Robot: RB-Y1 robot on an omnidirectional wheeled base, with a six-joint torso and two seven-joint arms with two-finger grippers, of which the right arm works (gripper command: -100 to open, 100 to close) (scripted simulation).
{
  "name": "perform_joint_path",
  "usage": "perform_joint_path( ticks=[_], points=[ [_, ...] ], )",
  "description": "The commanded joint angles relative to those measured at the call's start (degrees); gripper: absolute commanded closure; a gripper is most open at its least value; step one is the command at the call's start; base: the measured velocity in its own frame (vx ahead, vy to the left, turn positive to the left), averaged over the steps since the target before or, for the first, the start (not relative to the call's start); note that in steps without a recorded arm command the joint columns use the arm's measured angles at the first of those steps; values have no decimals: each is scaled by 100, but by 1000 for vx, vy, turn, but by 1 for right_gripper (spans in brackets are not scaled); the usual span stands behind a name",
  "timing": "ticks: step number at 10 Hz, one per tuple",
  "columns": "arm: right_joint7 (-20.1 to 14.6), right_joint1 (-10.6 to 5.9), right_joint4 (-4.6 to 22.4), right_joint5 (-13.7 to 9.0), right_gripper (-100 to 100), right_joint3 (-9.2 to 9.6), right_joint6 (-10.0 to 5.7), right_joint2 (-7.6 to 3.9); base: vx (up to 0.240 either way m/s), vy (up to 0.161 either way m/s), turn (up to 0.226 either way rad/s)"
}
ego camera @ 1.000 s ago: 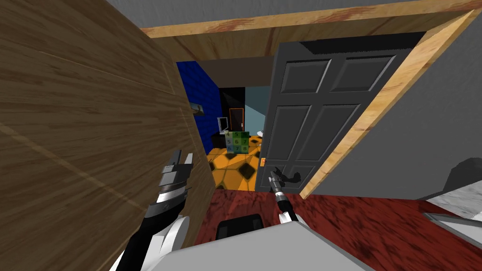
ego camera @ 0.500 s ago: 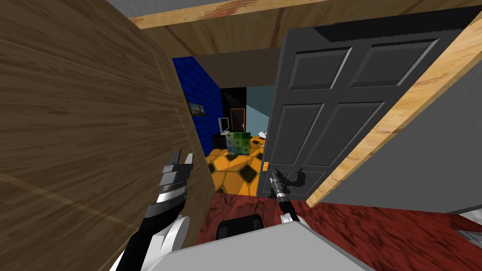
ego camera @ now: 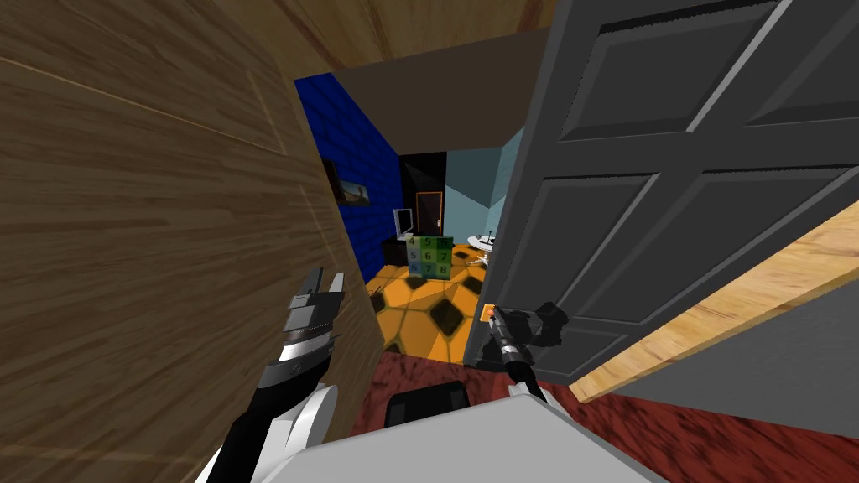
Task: Pull the door open
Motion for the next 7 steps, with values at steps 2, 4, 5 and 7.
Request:
perform_joint_path(
  ticks=[2, 4, 5, 7],
  points=[
    [-42, -56, 161, -29, -100, -42, -58, -61, 134, -11, 40],
    [-42, -56, 161, -29, 100, -42, -58, -61, -30, 5, 4],
    [-42, -56, 161, -29, 100, -42, -58, -61, -16, -4, 9],
    [-42, -56, 161, -29, 100, -42, -58, -61, 0, 0, 0]
  ],
)
